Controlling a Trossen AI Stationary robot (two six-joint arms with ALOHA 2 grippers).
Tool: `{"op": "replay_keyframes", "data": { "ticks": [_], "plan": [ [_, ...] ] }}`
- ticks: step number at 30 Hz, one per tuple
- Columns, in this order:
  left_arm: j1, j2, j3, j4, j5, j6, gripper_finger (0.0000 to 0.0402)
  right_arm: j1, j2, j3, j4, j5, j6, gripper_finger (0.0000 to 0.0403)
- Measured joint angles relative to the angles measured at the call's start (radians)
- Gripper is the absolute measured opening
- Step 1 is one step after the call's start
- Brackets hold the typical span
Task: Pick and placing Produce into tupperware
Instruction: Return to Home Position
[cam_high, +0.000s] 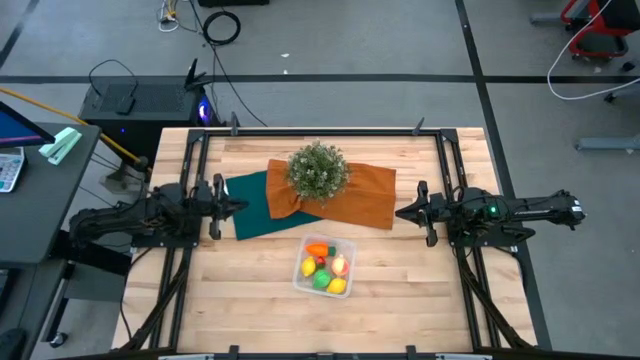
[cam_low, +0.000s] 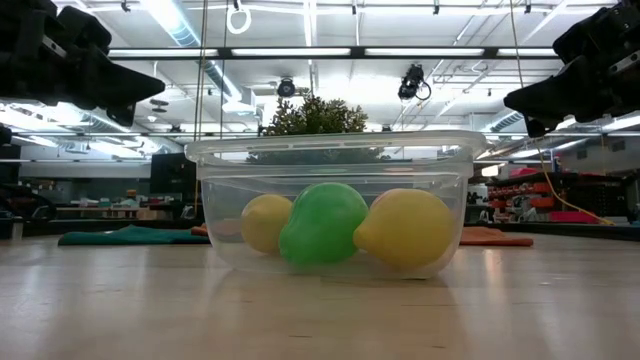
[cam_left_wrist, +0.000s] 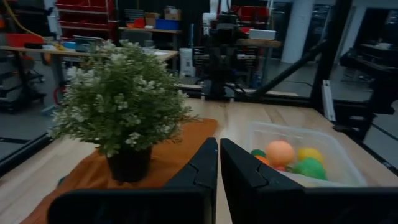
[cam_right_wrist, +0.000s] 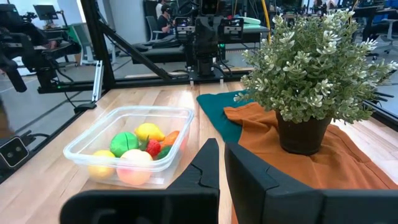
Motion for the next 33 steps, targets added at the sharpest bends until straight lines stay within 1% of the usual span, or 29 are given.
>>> {"op": "replay_keyframes", "data": {
  "ticks": [13,27,33],
  "plan": [
    [-0.015,0.0,0.0,0.0,0.0,0.0,0.0039,0.0,0.0,0.0,0.0,0.0,0.0,0.0],
    [-0.015,0.0,0.0,0.0,0.0,0.0,0.0023,0.0,0.0,0.0,0.0,0.0,0.0,0.0],
    [-0.015,0.0,0.0,0.0,0.0,-0.001,0.0029,0.0,0.0,0.0,0.0,0.0,0.0,0.0]
  ]
}}
